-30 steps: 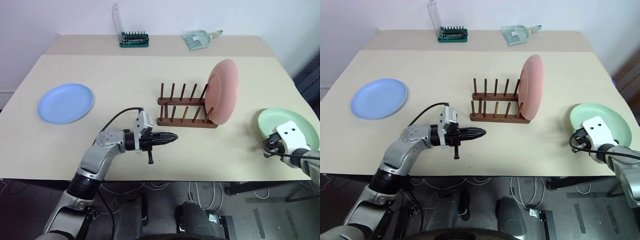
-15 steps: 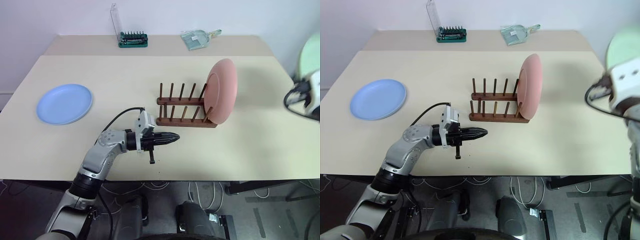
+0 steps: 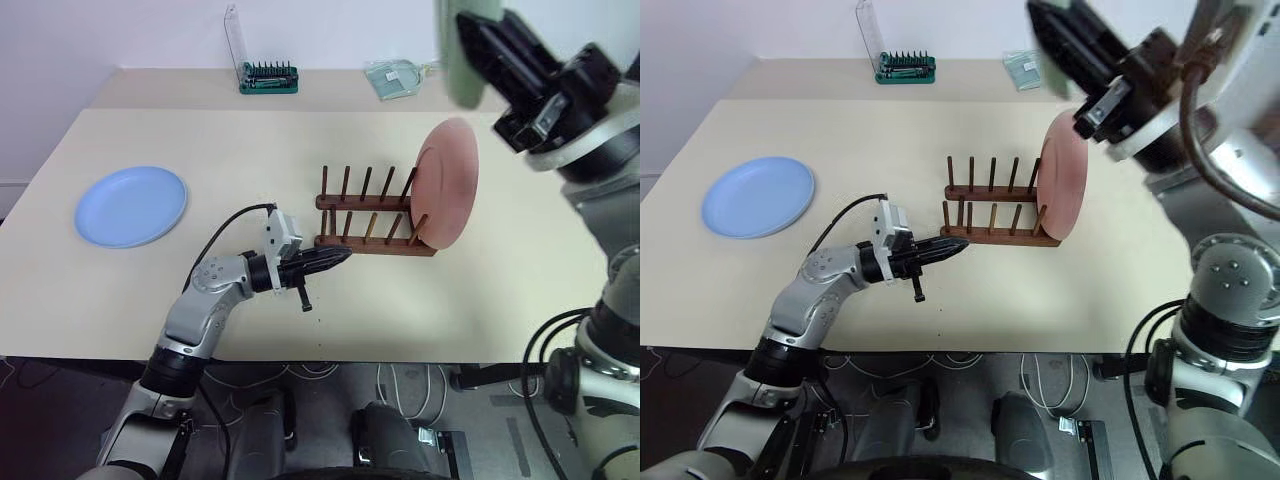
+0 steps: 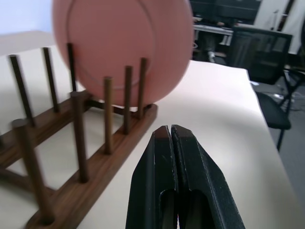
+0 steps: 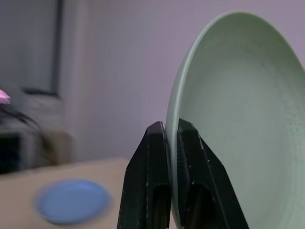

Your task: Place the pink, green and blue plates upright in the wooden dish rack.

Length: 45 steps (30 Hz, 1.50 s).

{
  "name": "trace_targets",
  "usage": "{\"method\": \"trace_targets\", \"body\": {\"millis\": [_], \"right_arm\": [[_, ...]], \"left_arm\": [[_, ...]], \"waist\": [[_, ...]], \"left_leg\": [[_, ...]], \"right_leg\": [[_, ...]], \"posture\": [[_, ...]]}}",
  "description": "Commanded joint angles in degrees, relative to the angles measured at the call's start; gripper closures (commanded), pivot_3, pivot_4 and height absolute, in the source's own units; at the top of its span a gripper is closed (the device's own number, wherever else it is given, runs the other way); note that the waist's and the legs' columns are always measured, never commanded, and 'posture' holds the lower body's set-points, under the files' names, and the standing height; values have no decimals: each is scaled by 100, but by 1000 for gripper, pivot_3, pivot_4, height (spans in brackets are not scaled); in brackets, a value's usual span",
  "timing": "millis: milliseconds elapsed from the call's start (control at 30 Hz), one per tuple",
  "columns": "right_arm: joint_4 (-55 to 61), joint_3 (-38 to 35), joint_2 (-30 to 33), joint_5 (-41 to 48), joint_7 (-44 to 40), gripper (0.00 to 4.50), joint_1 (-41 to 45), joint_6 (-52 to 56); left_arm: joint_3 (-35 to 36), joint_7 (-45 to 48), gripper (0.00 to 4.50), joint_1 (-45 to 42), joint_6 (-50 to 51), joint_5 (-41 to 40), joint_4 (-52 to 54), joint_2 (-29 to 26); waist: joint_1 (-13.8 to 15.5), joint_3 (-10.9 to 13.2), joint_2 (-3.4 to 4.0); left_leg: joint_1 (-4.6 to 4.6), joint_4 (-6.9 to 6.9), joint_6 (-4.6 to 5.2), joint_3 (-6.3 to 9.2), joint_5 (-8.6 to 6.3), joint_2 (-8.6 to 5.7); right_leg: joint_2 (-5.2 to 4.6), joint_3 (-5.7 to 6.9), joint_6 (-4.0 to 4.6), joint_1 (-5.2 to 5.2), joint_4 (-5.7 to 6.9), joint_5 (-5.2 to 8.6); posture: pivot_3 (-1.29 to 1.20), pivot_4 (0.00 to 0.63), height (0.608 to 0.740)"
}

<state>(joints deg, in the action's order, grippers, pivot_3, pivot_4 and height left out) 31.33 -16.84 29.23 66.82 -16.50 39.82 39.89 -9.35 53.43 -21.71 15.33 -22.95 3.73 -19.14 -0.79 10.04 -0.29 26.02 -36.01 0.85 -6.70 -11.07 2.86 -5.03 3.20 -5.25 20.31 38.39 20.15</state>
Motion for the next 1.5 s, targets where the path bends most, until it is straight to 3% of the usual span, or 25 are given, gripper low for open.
{"method": "trace_targets", "body": {"millis": [33,467,1500], "right_arm": [[77,109,-258,552,427,4477,-331,108],[-545,72,-471,1079,840,4477,-1060,73],[-1091,162,-748,769,1133,4477,-1581,54]], "left_arm": [[188,-94,4473,90,-31,-54,338,-72],[276,-100,4473,188,261,-159,567,-368],[220,-22,4473,251,27,-73,346,-352]], "waist": [[5,-2,-3],[-5,-2,-2],[1,-1,-2]], "left_leg": [[0,0,0,1,0,0],[10,-1,5,1,-3,-2],[12,0,5,0,-3,-2]], "right_leg": [[0,1,0,-1,0,0],[4,3,-1,11,2,0],[4,2,-1,12,2,0]], "posture": [[0,150,732],[0,150,732],[0,150,732]]}}
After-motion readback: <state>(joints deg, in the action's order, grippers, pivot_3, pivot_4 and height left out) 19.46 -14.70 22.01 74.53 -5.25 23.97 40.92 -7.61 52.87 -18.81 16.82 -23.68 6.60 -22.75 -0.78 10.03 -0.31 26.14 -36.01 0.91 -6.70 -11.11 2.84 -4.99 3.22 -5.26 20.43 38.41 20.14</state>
